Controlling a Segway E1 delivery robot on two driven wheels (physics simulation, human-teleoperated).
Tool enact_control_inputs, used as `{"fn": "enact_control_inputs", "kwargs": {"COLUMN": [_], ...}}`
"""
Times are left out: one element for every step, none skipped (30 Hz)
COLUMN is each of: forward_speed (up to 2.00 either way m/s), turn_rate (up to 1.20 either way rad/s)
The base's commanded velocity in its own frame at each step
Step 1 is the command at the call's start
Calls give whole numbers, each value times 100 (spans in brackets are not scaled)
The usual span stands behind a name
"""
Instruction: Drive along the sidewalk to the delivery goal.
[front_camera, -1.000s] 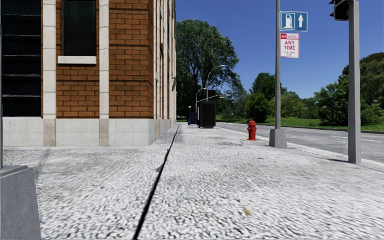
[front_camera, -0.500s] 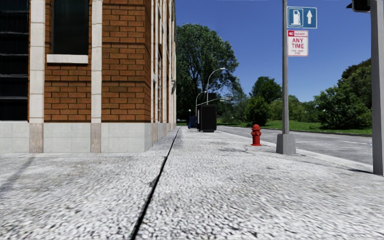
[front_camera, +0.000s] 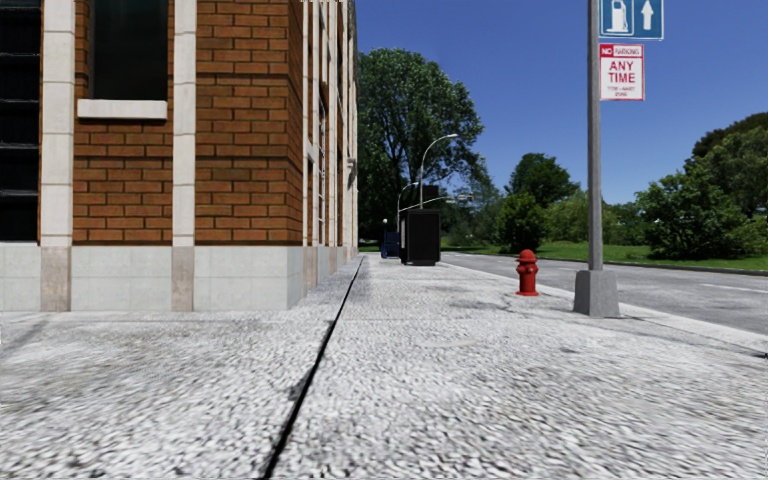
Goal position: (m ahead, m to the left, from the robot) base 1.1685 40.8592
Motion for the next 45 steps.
{"fn": "enact_control_inputs", "kwargs": {"forward_speed": [140, 140, 141, 141, 141, 141, 141, 141, 141, 141, 141, 141, 142, 144, 144, 149, 154, 156, 156, 157, 157, 157, 157, 157, 157, 157, 157, 157, 157, 157, 157, 157, 157, 157, 157, 157, 157, 157, 157, 157, 157, 157, 157, 157, 157], "turn_rate": [32, 32, 31, 31, 31, 43, 52, 52, 55, 55, 55, 56, 56, 56, 56, 56, 56, 56, 56, 56, 56, 56, 56, 56, 56, 56, 56, 56, 56, 56, 56, 56, 56, 56, 56, 56, 56, 56, 57, 58, 60, 61, 61, 62, 63]}}
